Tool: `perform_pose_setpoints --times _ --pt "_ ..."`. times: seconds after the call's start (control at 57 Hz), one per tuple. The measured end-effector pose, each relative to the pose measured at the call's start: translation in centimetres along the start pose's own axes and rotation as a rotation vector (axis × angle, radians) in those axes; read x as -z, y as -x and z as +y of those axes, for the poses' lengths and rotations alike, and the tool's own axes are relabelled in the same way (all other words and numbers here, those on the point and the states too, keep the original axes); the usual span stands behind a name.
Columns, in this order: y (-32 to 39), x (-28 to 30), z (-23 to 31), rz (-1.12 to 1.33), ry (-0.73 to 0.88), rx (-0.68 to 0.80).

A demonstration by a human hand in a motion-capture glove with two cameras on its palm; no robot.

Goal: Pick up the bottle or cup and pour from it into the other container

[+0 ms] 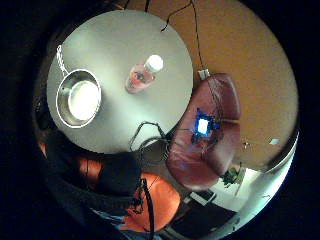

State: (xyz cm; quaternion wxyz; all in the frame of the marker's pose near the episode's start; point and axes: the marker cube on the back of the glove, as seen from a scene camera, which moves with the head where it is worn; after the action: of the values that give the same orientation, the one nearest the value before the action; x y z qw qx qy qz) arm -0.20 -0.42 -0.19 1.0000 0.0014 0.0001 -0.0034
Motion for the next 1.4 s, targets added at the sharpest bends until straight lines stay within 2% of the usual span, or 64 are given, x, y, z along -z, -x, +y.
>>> perform_pose_setpoints --times 0.842,1.403 --pt "0.9 2.5 -3.3 0.076 0.032 0.030" --pt "-1.0 4.5 -5.9 0.076 0.033 0.040"
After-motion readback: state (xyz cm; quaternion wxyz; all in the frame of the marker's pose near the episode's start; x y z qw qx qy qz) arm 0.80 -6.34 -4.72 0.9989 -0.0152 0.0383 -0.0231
